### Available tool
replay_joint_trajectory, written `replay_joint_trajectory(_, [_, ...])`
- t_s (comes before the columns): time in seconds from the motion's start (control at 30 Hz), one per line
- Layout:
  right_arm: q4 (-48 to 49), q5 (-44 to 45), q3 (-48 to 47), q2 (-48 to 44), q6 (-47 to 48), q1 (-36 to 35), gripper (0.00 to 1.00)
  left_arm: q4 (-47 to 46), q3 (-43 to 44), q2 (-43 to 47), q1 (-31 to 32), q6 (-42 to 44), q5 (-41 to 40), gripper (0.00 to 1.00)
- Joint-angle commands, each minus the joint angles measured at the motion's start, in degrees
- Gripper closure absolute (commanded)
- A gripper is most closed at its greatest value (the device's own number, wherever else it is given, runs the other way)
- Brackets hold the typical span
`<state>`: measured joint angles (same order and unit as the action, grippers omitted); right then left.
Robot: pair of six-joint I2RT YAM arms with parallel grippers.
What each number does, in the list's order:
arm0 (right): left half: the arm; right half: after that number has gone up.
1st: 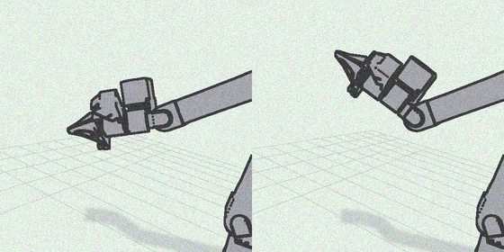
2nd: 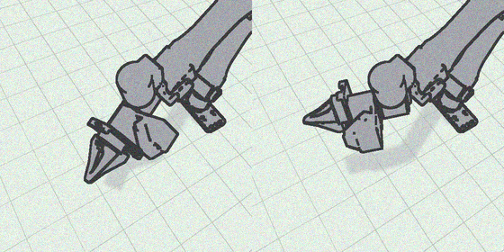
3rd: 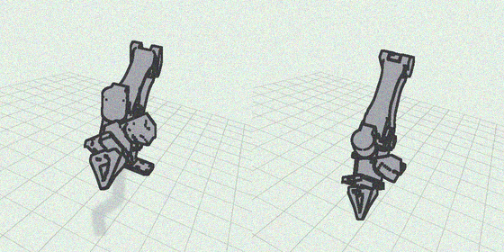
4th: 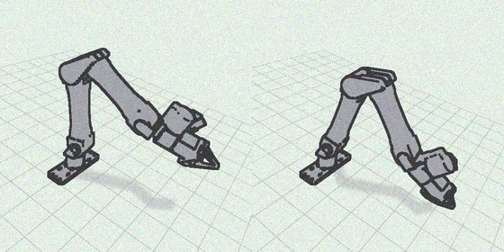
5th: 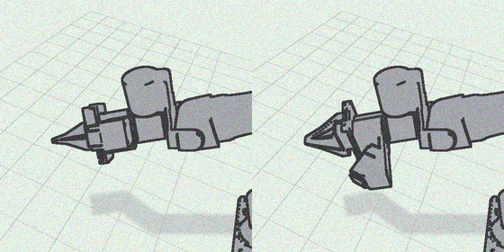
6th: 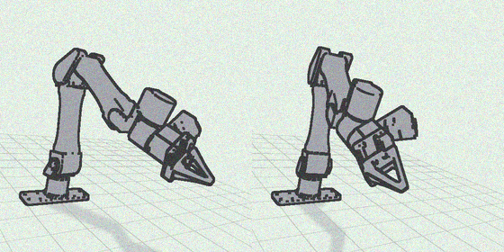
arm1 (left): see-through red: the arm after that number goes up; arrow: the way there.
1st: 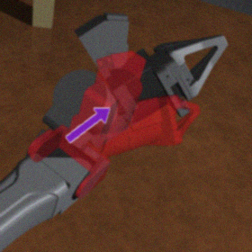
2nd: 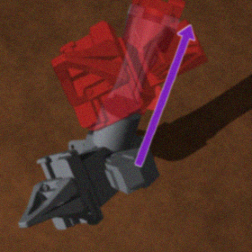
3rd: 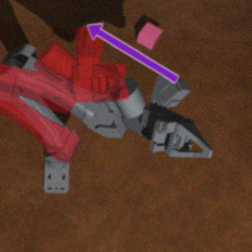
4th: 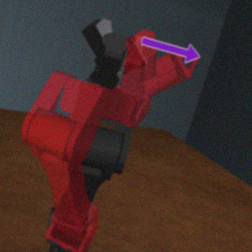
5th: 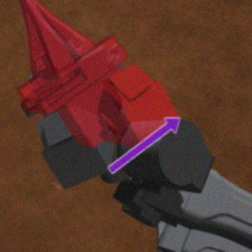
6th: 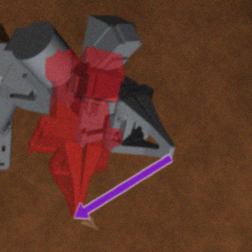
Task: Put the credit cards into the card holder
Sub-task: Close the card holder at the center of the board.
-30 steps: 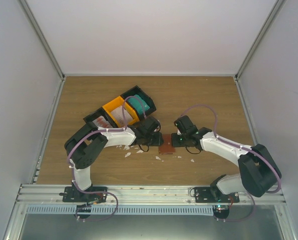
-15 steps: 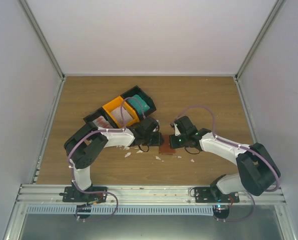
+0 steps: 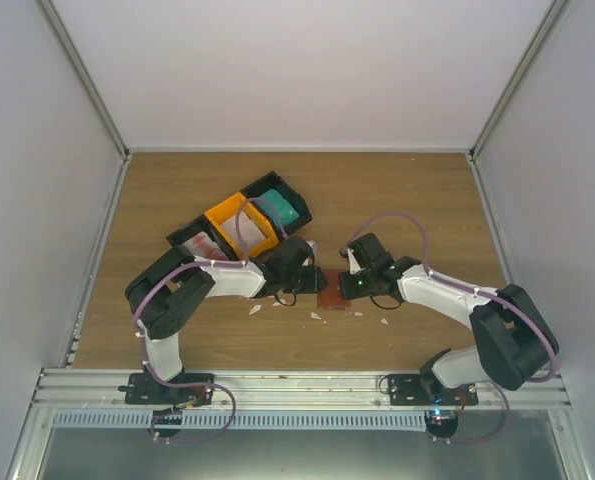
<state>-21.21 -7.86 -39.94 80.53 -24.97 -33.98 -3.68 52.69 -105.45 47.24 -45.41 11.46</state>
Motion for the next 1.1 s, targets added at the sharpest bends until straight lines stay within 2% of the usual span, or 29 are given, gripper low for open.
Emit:
replay_joint_trajectory(0.0, [-1.9,-0.5,-1.1,0.8,1.5,0.6,0.99,9.2,-3.1,-2.0,0.4,-0.4,-0.1,0.66])
replay_joint_trajectory(0.27, [-0.2,-2.4,-2.1,2.6,2.2,0.6,1.0,9.2,-2.9,-1.8,0.4,-0.1,0.1,0.66])
replay_joint_trajectory(0.47, [-0.3,0.4,-2.8,3.0,2.1,0.7,0.99,9.4,-2.9,-2.1,0.4,-0.1,-0.2,0.66])
replay_joint_trajectory(1.07, [0.0,-4.7,-2.6,4.6,2.6,0.7,1.0,9.3,-2.6,-3.2,0.4,-0.1,0.0,0.67])
